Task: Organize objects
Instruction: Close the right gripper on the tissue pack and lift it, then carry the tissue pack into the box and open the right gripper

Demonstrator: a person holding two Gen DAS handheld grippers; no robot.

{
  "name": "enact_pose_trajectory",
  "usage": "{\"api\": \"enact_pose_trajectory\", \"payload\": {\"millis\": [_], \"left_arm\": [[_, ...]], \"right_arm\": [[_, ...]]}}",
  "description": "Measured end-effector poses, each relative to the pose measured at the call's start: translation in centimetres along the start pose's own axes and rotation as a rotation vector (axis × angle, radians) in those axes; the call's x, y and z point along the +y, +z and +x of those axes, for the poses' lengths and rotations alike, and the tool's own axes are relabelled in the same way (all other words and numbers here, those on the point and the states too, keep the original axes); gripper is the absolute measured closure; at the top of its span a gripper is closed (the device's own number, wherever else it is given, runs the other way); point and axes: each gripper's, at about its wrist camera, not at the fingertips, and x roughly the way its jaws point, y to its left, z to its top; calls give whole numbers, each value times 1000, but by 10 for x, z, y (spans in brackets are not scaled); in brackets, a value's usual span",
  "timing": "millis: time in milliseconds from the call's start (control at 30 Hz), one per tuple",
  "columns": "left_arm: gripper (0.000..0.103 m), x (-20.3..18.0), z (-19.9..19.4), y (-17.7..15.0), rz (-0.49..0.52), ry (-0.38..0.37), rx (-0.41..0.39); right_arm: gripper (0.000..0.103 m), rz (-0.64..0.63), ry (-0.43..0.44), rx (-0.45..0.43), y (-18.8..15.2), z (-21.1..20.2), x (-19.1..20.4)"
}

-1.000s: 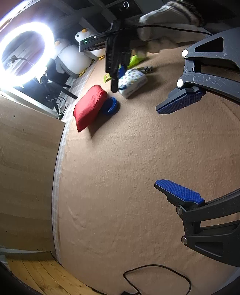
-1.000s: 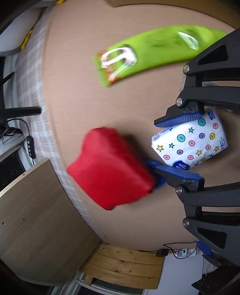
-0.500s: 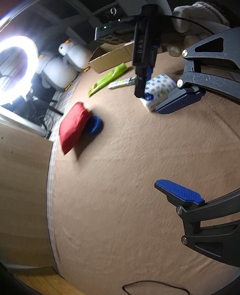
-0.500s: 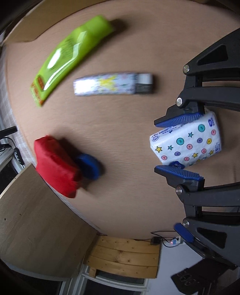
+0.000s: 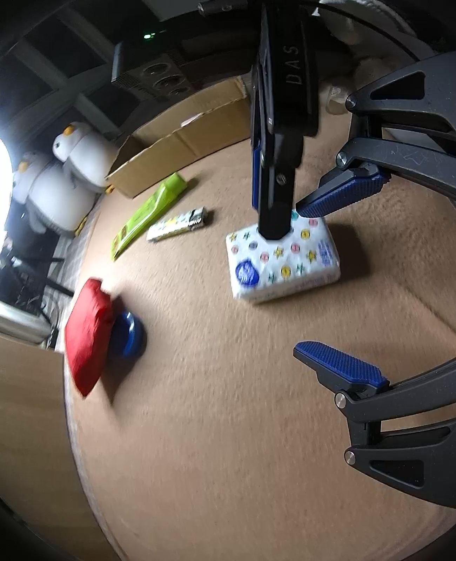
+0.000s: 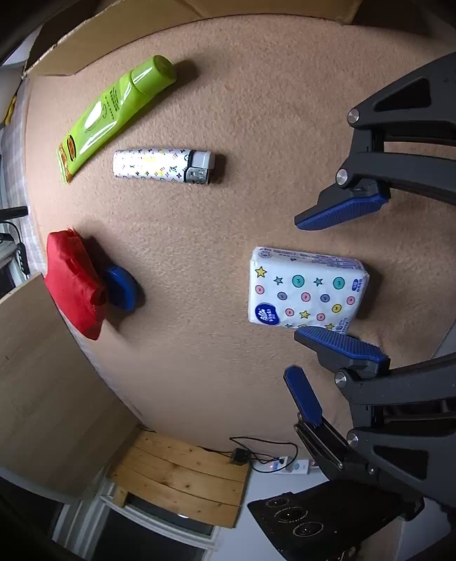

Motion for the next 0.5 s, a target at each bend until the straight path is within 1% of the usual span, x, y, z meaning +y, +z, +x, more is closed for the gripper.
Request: {"api": "enact_pose_trajectory", "payload": {"millis": [100,200,267,333,367,433,500], "left_arm": [[27,-3,6,0,0,-13,16],[28,-4,12,-1,-15,-35,32],[31,-6,15,-1,-16,-44,40],[38,-6,16,-1,-17,-55,47],[40,-7,17,-2,-17,-61,51],[47,-8,19,-1,-17,-66,57],[50,-10,21,-1,-18,-74,62]], "right_arm": [[50,-13,15,28,-2,6,2],[50,-32,2,44,-3,12,5],[50,-44,-5,53,-3,14,6],[50,-57,-12,56,-4,15,8],[50,-66,-18,57,-5,16,9],[50,-73,-27,60,-4,16,10],[52,-80,-25,64,-5,17,11]]}}
